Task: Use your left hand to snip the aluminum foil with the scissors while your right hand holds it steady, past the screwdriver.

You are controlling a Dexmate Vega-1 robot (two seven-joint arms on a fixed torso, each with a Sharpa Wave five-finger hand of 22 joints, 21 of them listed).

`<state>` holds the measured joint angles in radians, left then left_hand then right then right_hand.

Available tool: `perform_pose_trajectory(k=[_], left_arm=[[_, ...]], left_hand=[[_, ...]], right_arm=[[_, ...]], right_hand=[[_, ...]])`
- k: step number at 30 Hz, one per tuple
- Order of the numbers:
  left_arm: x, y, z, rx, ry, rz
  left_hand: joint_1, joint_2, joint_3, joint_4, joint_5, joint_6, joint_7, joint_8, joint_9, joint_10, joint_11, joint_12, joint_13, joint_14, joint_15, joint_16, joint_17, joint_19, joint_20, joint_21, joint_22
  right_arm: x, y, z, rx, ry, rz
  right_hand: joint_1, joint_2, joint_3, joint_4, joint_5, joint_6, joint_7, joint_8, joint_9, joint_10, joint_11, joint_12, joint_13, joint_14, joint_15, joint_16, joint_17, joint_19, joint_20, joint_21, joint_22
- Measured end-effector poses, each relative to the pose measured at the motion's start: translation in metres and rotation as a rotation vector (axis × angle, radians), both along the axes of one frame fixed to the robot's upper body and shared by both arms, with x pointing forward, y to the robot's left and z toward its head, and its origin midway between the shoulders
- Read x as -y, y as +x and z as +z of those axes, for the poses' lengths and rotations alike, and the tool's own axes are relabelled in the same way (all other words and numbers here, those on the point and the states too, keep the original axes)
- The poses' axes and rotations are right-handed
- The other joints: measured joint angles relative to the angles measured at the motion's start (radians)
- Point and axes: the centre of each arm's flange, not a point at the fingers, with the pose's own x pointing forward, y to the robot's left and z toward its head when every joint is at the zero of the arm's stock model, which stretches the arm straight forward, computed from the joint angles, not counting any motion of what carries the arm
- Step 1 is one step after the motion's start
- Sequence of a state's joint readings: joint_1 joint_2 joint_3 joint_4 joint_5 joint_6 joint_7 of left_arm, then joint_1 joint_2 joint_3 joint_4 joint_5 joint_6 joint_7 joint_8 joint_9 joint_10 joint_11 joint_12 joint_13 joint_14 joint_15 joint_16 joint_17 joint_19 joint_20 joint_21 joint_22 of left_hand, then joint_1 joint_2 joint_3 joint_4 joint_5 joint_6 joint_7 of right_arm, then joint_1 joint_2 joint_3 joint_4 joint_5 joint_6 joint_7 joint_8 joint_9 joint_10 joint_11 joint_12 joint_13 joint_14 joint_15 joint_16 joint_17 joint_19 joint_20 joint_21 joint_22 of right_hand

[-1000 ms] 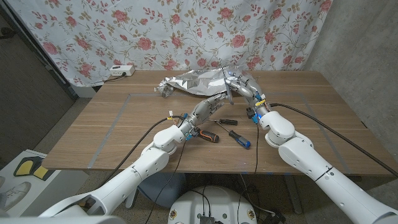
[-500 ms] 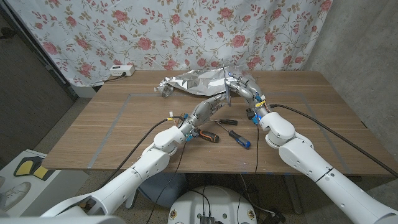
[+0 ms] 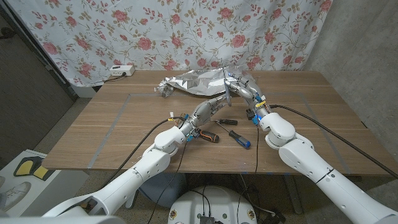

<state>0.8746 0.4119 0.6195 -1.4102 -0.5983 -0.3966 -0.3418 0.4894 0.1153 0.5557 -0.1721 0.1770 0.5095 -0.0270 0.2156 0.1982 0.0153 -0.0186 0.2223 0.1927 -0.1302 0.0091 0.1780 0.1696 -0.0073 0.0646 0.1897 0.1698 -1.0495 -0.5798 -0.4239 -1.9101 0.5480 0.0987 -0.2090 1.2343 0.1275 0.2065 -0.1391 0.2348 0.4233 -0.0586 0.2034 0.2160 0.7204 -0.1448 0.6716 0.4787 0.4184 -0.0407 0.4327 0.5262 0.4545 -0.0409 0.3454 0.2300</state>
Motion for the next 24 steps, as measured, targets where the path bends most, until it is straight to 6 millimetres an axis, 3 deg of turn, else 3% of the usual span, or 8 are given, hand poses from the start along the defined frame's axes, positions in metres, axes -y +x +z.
perform_pose_trajectory(k=[5,14,24], left_arm=[[0.0001,0.0005,-0.0003,-0.001,-0.008,0.011],[0.0036,-0.0014,-0.0019,-0.001,-0.027,0.023],[0.0076,-0.0019,-0.0014,0.009,-0.020,0.022]], left_hand=[[0.029,0.027,0.016,-0.007,0.000,0.018,-0.007,0.000,0.000,0.022,-0.008,0.004,0.000,0.016,-0.005,0.000,0.000,0.012,-0.003,0.000,0.000],[0.049,0.018,0.015,-0.007,0.000,0.034,-0.012,0.007,0.000,0.039,-0.014,0.012,0.000,0.029,-0.018,0.008,0.000,0.022,-0.011,0.008,0.000],[0.045,-0.059,-0.027,-0.007,-0.007,0.032,-0.018,0.007,0.000,0.029,-0.023,0.012,0.004,0.028,-0.018,0.008,0.000,0.027,-0.016,0.008,0.000]], right_arm=[[-0.0006,-0.0011,0.0010,0.004,0.001,0.002],[-0.0026,-0.0020,-0.0003,0.006,0.003,-0.002],[-0.0043,-0.0021,-0.0026,0.004,0.006,-0.007]], right_hand=[[0.000,0.000,0.000,0.000,0.000,0.000,0.000,0.000,0.000,0.000,0.000,-0.002,0.000,0.000,0.000,-0.004,0.000,0.000,0.000,0.000,0.000],[0.001,-0.001,0.000,0.000,-0.001,0.006,-0.006,0.000,0.000,0.000,0.000,0.002,0.000,0.000,0.000,-0.004,0.000,-0.005,0.005,0.000,0.000],[0.001,-0.001,-0.003,0.003,-0.001,0.006,-0.006,0.000,0.000,0.000,0.000,0.002,0.001,0.000,0.000,-0.004,0.005,-0.011,0.011,0.000,0.000]])
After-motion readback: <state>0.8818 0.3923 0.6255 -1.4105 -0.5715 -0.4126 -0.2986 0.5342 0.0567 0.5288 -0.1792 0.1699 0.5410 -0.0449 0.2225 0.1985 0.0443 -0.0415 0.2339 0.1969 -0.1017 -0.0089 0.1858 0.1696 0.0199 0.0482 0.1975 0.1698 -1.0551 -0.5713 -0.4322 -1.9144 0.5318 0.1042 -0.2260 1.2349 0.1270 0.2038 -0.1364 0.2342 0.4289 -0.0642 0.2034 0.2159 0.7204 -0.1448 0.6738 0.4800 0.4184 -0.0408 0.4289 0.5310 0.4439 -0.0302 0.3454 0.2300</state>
